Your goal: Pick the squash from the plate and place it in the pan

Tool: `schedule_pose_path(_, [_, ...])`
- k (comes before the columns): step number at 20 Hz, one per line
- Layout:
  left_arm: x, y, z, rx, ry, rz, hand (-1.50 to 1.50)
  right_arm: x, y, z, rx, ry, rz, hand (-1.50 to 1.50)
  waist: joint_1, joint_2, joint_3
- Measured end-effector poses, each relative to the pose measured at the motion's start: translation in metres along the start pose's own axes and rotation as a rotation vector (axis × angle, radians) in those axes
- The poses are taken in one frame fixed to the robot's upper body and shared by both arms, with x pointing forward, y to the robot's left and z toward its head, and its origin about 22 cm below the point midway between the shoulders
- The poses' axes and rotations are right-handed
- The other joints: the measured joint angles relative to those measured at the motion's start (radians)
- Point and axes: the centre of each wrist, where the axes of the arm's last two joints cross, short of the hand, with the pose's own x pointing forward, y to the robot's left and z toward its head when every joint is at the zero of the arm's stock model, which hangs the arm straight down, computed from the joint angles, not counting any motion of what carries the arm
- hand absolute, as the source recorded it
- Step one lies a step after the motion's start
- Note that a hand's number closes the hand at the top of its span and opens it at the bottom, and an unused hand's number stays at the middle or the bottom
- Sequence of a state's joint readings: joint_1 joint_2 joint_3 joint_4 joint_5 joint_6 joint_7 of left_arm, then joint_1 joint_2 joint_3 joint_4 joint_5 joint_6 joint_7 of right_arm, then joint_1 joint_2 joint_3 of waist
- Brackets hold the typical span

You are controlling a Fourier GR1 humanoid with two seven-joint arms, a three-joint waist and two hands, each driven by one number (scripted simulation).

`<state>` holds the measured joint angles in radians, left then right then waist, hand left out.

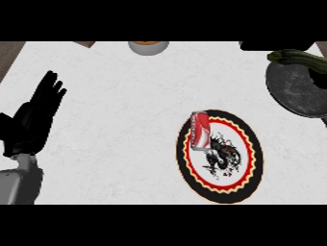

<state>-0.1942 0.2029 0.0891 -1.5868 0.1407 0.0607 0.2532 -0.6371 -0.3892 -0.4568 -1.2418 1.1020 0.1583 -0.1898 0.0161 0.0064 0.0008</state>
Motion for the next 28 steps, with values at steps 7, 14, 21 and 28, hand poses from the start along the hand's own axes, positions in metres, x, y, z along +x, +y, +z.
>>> schedule_pose_path(7, [-0.003,-0.008,-0.001,-0.018,-0.002,0.003,0.0,-0.064,0.025,-0.008,0.012,0.004,-0.037,1.5,0.013,0.005,0.001])
schedule_pose_path(14, [0.0,-0.014,-0.002,-0.028,-0.015,0.002,0.0,-0.084,0.054,-0.007,0.064,-0.028,-0.068,1.5,0.034,0.014,0.003])
schedule_pose_path(21, [-0.003,-0.021,-0.004,-0.05,-0.024,0.001,0.0,-0.097,0.078,0.007,0.148,0.123,-0.072,-1.5,0.052,0.024,0.004])
schedule_pose_path(28, [0.0,-0.021,-0.007,-0.055,-0.032,0.006,0.0,-0.112,0.084,0.023,0.238,0.193,-0.168,-1.5,0.059,0.028,0.006])
